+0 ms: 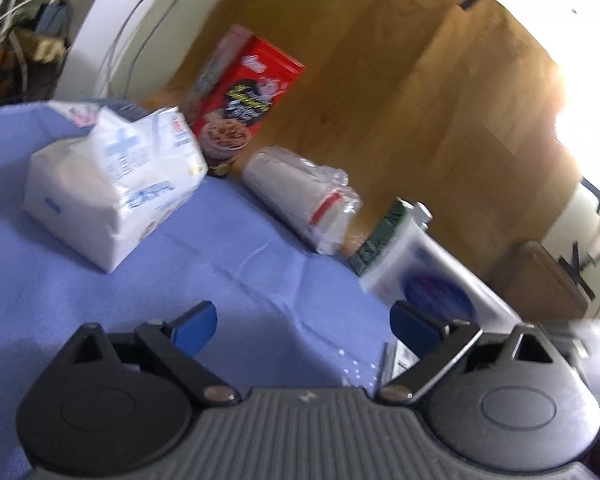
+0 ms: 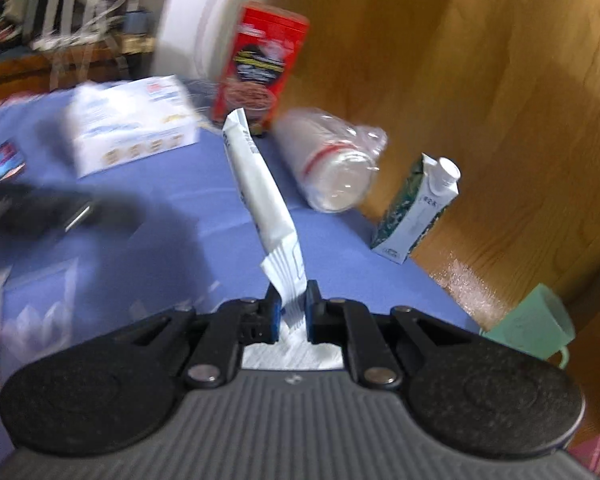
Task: Organize soft objects
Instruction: 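Reach to the white packets and grasp one with the right gripper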
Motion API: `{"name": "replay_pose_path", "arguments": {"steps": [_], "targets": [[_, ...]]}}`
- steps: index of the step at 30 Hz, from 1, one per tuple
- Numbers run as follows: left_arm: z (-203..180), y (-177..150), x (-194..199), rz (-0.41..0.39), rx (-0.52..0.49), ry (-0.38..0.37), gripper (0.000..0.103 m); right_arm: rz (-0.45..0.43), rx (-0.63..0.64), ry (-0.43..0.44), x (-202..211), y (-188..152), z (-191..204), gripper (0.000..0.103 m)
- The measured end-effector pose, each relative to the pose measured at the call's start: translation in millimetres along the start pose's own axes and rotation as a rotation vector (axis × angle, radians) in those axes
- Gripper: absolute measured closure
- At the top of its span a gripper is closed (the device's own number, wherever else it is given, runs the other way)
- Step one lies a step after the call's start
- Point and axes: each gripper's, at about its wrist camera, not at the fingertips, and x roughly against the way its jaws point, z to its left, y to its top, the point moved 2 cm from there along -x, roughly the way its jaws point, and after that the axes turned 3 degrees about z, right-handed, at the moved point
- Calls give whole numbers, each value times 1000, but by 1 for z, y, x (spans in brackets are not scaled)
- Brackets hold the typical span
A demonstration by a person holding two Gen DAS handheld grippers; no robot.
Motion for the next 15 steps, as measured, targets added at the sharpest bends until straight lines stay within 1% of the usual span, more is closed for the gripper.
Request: {"name": "replay_pose_path", "arguments": {"steps": [3,7,9,10,11,12,13,15], "targets": [[3,1,-3,21,14,0,6,-15,90,-12,27,-27,25,89],[-3,-1,-5,36,-25,-11,6,-55,217,-47,50,-58,55,89],[-7,-3,-6,42,-50,-19,5,-68,268,-87,54,-73,65,88],[-9,-4,-6,49,-65,-26,4,-72,289,-112,55,-81,69,85],[-12,-5,-6,56,-82,-35,4,-73,300,-122,57,-86,71,78],[-15,-7,-6,61,-97,-41,4,-78,305,-130,59,-93,73,75],[-18,-8,-6,62,-115,-46,3,-85,306,-137,61,-96,74,69],[-23,-10,-6,59,-145,-46,3,-85,299,-155,63,-104,73,65]]}}
